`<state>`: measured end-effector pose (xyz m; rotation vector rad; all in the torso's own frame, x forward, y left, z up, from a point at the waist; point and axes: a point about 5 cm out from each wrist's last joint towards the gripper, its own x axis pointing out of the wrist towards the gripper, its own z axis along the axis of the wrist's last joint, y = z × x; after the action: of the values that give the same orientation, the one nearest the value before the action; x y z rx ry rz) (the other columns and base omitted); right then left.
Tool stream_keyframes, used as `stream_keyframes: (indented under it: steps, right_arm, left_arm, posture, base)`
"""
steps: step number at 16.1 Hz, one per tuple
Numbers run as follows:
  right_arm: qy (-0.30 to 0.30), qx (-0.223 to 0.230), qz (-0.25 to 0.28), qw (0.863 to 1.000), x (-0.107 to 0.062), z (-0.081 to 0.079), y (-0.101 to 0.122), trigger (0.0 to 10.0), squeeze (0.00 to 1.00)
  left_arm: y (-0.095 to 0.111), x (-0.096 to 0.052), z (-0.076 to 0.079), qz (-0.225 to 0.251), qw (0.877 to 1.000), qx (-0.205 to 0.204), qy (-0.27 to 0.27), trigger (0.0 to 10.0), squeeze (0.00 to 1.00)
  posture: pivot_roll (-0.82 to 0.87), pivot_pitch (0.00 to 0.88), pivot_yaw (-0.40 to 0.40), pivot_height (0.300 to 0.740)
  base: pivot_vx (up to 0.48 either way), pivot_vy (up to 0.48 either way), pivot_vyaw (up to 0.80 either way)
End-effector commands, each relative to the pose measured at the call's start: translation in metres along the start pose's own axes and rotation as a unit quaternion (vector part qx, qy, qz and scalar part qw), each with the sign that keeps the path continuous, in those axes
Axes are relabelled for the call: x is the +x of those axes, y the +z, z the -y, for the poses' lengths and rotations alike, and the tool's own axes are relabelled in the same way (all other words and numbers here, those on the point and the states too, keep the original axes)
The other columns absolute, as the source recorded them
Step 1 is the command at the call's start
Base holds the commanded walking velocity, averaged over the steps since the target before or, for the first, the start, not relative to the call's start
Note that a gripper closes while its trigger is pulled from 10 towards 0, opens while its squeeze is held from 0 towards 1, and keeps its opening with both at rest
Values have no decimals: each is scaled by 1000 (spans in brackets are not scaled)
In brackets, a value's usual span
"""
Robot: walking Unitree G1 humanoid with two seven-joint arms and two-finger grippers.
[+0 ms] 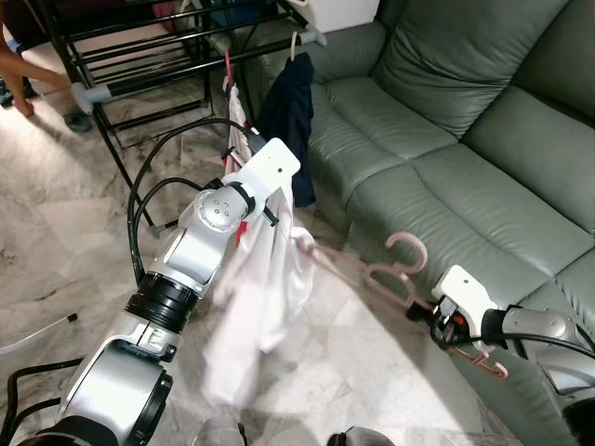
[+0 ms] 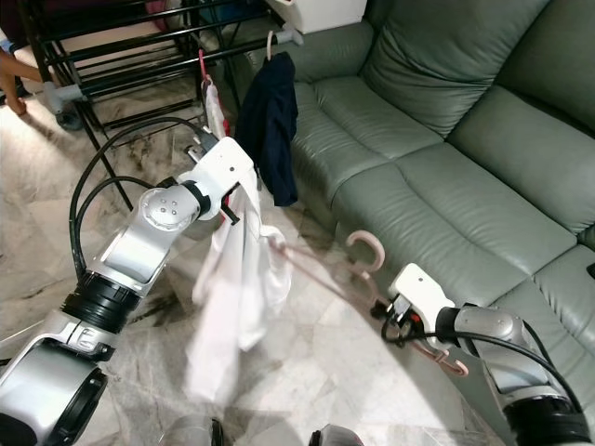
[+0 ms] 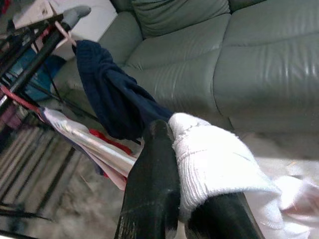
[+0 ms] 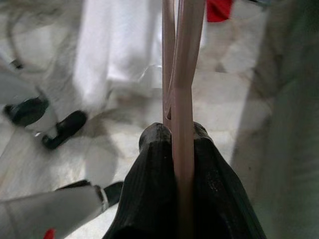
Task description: Hang hanger
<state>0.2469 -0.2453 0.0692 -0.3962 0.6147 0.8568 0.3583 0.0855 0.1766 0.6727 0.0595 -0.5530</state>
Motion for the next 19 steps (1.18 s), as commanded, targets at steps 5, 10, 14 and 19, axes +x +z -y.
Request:
stream_keyframes:
  steps: [5, 10, 14, 19]
  right_arm:
    - [-11, -59, -12, 998, -11, 11, 9, 10000, 0]
    - [-40, -65, -13, 997, -11, 16, 8, 10000, 0]
    - [-65, -79, 16, 995, -15, 26, 21, 10000, 0]
    - [-81, -82, 64, 991, -7, 26, 37, 10000, 0]
  left_arm:
    - [7, 1, -4, 22, 999, 29, -1, 10000, 0]
    - [1, -2, -6, 9, 999, 38, -2, 10000, 0]
    - [6, -4, 16, 37, 997, 50, -53, 10000, 0]
    - [17, -13, 48, 76, 985, 76, -135, 10000, 0]
  posture:
    - [-2, 46, -4, 740]
    - [4, 45, -7, 740]
    - [2, 44, -7, 740]
    - [1, 48, -10, 740]
  base:
    - [0, 0, 0]
    - [0, 0, 0]
    - [0, 0, 0]
    - [0, 0, 0]
